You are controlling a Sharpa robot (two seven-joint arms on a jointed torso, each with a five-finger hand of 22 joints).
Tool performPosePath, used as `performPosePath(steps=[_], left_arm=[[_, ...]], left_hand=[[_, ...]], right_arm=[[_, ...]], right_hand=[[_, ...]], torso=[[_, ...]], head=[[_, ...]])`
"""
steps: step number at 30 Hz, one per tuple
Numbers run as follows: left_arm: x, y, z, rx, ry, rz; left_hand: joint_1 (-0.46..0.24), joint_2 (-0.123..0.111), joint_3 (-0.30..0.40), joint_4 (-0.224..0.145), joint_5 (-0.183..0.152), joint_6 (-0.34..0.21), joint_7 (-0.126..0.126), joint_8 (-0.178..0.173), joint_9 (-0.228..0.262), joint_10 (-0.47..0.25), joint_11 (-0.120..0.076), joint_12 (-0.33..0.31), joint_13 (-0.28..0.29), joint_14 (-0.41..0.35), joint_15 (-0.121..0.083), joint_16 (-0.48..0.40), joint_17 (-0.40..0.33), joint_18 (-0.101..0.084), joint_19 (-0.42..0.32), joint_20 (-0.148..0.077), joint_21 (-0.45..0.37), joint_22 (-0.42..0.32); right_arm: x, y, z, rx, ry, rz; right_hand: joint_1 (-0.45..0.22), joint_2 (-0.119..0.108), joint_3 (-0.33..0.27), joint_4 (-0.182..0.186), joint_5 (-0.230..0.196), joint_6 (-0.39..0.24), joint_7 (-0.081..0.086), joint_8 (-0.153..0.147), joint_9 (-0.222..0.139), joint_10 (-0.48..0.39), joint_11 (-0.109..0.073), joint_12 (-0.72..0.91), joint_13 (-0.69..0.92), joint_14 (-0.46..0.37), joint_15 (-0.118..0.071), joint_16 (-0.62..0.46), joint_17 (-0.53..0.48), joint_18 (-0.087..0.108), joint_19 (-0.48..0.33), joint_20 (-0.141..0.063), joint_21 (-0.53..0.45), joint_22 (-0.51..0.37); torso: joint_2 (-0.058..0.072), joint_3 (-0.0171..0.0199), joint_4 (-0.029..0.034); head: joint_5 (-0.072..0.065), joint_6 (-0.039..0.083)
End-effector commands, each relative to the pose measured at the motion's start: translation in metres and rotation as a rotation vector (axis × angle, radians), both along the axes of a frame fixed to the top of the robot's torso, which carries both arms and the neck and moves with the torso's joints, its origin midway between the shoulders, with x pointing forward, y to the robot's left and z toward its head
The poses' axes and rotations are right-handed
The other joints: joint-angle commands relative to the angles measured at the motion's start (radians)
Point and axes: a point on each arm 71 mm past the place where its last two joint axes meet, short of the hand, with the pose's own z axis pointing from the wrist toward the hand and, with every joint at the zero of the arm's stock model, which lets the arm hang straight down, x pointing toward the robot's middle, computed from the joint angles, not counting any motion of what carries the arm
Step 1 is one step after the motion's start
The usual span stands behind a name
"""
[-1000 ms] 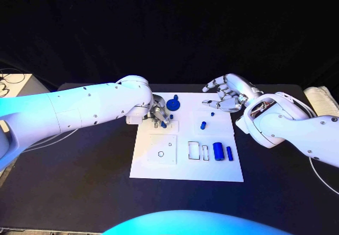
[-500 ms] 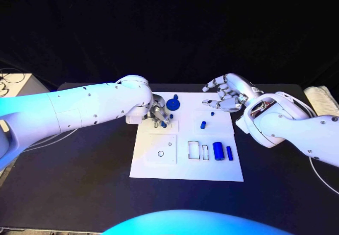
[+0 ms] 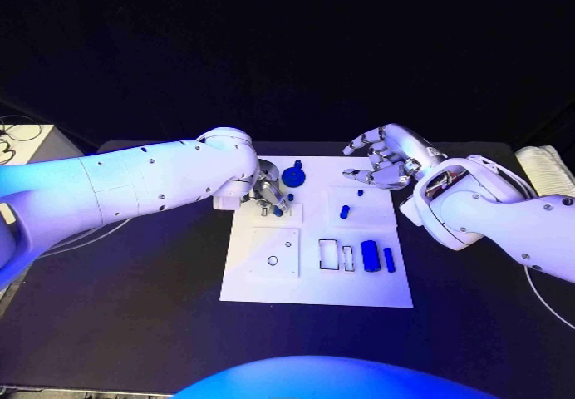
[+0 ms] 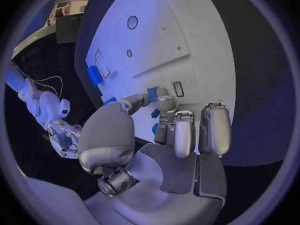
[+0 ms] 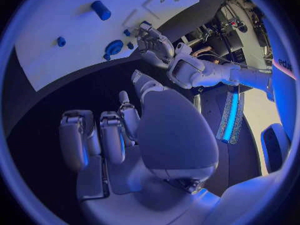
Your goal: Assemble the parts on the task board
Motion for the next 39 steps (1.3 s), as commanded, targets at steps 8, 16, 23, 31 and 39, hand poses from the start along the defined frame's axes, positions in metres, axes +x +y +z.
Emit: performPosePath(steps=[8, 16, 23, 31, 39], left_arm=[[-0.0067, 0.0003, -0.0129, 0.039, 0.066, -0.031], [-0.0055, 0.0022, -0.013, 0.041, 0.065, -0.026], [-0.0043, 0.0041, -0.0128, 0.043, 0.059, -0.019], [-0.0037, 0.0054, -0.0125, 0.046, 0.051, -0.017], [-0.0034, 0.0056, -0.012, 0.043, 0.042, -0.013]], left_hand=[[-0.005, 0.005, -0.049, 0.03, -0.002, 0.003, 0.005, -0.011, -0.002, -0.009, 0.002, 0.0, 0.001, 0.108, -0.004, 0.003, 0.263, -0.008, -0.001, 0.002, -0.006, 0.07], [-0.005, 0.007, -0.071, 0.047, -0.001, 0.004, 0.006, -0.013, -0.002, -0.01, 0.003, -0.001, 0.0, 0.108, -0.004, 0.003, 0.263, -0.008, -0.001, 0.002, -0.006, 0.07], [-0.007, 0.009, -0.098, 0.07, -0.002, 0.006, 0.006, -0.015, -0.002, -0.01, 0.003, 0.0, 0.002, 0.108, -0.003, 0.003, 0.263, -0.008, 0.0, 0.003, -0.007, 0.071], [-0.004, -0.003, -0.169, 0.124, -0.017, 0.009, 0.007, -0.021, -0.001, -0.01, 0.004, 0.001, 0.004, 0.108, -0.003, 0.003, 0.263, -0.009, 0.002, 0.003, -0.007, 0.072], [-0.004, 0.012, -0.246, 0.144, -0.191, 0.013, 0.006, -0.029, 0.0, -0.009, 0.003, 0.001, 0.007, 0.108, -0.003, 0.003, 0.263, -0.009, 0.003, 0.004, -0.008, 0.074]], right_arm=[[-0.0009, 0.0018, 0.0001, -0.006, -0.001, 0.015], [-0.001, 0.0017, 0.0001, -0.005, 0.0, 0.015], [-0.0008, 0.0012, 0.0, -0.004, 0.0, 0.014], [-0.0006, 0.0006, -0.0001, -0.005, -0.001, 0.012], [-0.0004, 0.0003, -0.0002, -0.004, 0.001, 0.012]], right_hand=[[-0.013, -0.002, 0.007, 0.001, 0.005, 0.0, 0.003, -0.007, -0.002, -0.011, 0.001, -0.007, 0.027, 0.098, -0.004, -0.005, 0.233, 0.008, 0.058, -0.003, -0.006, 0.209], [-0.014, -0.002, 0.008, 0.001, 0.005, 0.0, 0.003, -0.007, -0.002, -0.011, 0.001, -0.008, 0.026, 0.098, -0.004, -0.005, 0.232, 0.009, 0.057, -0.003, -0.008, 0.208], [-0.016, -0.003, 0.008, 0.002, 0.004, 0.0, 0.003, -0.007, -0.003, -0.012, 0.001, -0.009, 0.025, 0.097, -0.004, -0.006, 0.231, 0.009, 0.055, -0.003, -0.011, 0.206], [-0.021, -0.004, 0.008, 0.004, 0.004, -0.001, 0.003, -0.008, -0.003, -0.012, 0.001, -0.01, 0.024, 0.097, -0.004, -0.007, 0.23, 0.009, 0.055, -0.003, -0.012, 0.206], [-0.024, -0.005, 0.008, 0.006, 0.004, -0.001, 0.003, -0.008, -0.003, -0.012, 0.001, -0.01, 0.024, 0.097, -0.004, -0.006, 0.231, 0.01, 0.055, -0.003, -0.012, 0.205]], torso=[[0.0, -0.0003, -0.0003], [0.0, -0.0001, -0.0005], [0.0, -0.0001, -0.0012], [0.0, 0.0001, -0.0004], [0.0, -0.0002, -0.0007]], head=[[0.001, 0.001], [0.001, 0.001], [0.001, 0.002], [-0.001, 0.003], [-0.001, 0.003]])
